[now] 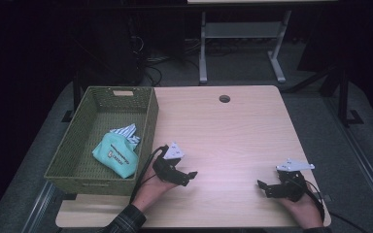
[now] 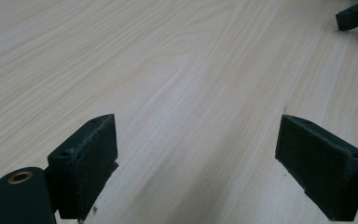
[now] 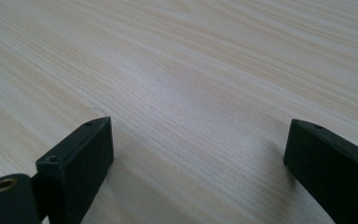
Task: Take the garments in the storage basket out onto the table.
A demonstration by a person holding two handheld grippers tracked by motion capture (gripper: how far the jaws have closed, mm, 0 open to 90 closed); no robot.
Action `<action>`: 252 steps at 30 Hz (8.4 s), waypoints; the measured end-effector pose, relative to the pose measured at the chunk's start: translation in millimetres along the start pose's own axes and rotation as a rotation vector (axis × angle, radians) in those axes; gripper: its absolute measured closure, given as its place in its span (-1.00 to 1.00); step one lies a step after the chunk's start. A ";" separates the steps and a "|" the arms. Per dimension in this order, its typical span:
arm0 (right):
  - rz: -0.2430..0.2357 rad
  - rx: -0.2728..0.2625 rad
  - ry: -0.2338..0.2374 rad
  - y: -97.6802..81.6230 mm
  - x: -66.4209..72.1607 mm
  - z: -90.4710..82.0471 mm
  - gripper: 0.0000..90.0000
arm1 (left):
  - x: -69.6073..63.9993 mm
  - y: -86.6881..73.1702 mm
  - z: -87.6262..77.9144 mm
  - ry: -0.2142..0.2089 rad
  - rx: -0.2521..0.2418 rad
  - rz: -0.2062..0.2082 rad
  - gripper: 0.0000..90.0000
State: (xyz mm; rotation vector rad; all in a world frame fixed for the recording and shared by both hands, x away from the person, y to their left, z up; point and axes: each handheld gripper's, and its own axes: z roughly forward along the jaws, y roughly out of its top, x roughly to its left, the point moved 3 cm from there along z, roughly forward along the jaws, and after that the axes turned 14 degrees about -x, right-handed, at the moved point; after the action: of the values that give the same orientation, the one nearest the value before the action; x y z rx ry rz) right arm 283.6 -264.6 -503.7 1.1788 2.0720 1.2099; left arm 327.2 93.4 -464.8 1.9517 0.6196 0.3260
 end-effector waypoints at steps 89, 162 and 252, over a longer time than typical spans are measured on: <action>0.008 0.013 -0.007 0.5 1.6 2.3 -0.94 | 26.8 78.9 -45.0 -0.021 -0.076 0.005 -0.73; 0.008 0.013 -0.007 0.5 1.6 2.3 -0.94 | 150.8 34.4 -176.2 0.252 0.001 -0.106 -0.73; 0.008 0.013 -0.007 0.4 1.7 2.3 -0.94 | 198.8 -54.4 -157.9 0.274 0.528 -0.367 0.72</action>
State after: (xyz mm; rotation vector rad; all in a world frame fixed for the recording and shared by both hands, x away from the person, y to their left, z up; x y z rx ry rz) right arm 284.5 -262.0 -504.5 1.1970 2.0753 1.1963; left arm 401.3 341.9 -451.6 2.2460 1.3294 0.2111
